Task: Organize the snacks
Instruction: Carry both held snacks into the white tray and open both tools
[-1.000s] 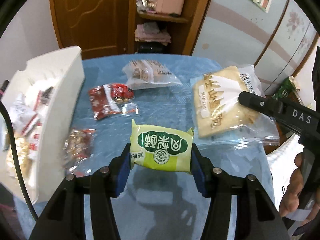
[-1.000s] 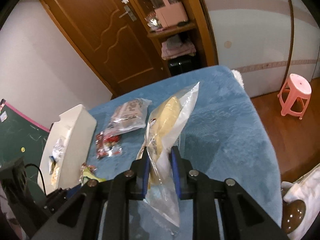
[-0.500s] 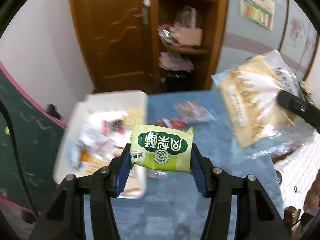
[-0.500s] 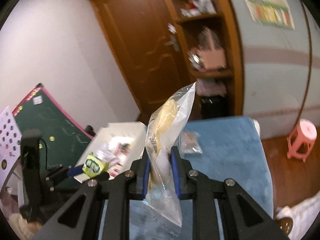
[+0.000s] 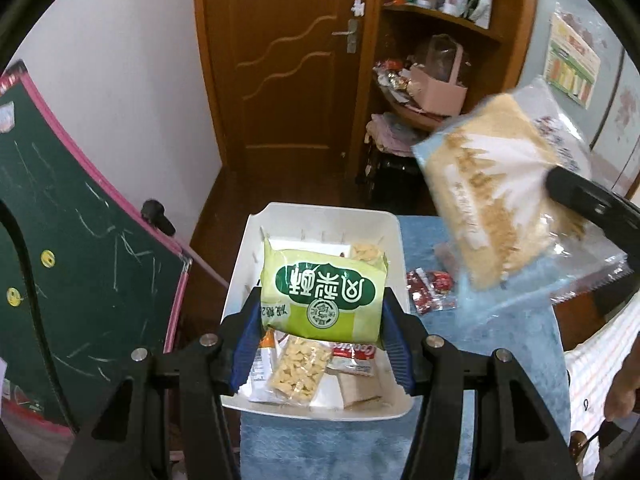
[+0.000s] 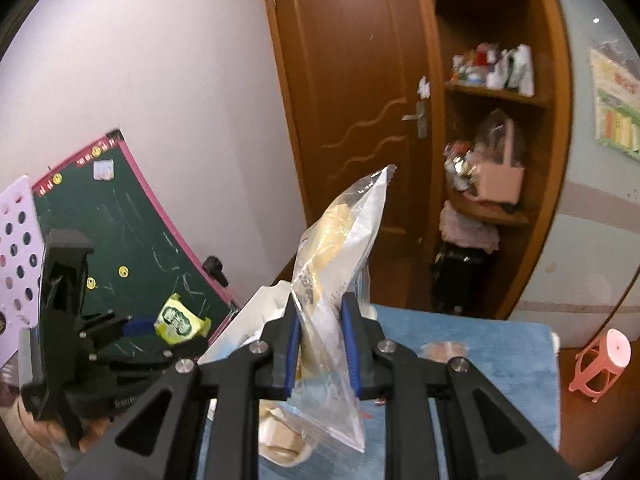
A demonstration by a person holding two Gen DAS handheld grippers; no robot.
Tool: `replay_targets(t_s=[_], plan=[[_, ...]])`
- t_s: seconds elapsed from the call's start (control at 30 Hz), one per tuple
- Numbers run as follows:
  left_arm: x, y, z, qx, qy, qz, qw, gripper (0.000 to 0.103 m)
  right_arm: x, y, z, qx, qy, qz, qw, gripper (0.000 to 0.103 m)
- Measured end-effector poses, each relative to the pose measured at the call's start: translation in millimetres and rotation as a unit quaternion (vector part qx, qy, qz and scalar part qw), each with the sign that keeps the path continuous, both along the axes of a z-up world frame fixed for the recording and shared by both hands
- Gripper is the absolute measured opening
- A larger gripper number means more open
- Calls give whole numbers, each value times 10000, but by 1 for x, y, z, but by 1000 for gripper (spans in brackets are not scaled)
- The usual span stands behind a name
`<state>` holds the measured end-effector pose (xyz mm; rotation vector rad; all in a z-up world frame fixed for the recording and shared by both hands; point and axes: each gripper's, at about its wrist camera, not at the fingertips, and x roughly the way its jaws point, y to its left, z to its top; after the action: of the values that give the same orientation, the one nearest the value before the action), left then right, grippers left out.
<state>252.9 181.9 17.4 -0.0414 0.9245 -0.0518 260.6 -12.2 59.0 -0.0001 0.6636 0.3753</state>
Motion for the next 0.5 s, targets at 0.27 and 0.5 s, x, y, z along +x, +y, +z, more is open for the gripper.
replay_targets(t_s=[0.27,0.5], plan=[[34,21,-51,-123,453,132,9988,55,60,55,-52,-350,572,35,9977,20],[43,31,-78,-188,653,331,9971,73,85,78,-98,-625,1225,184,9903,23]])
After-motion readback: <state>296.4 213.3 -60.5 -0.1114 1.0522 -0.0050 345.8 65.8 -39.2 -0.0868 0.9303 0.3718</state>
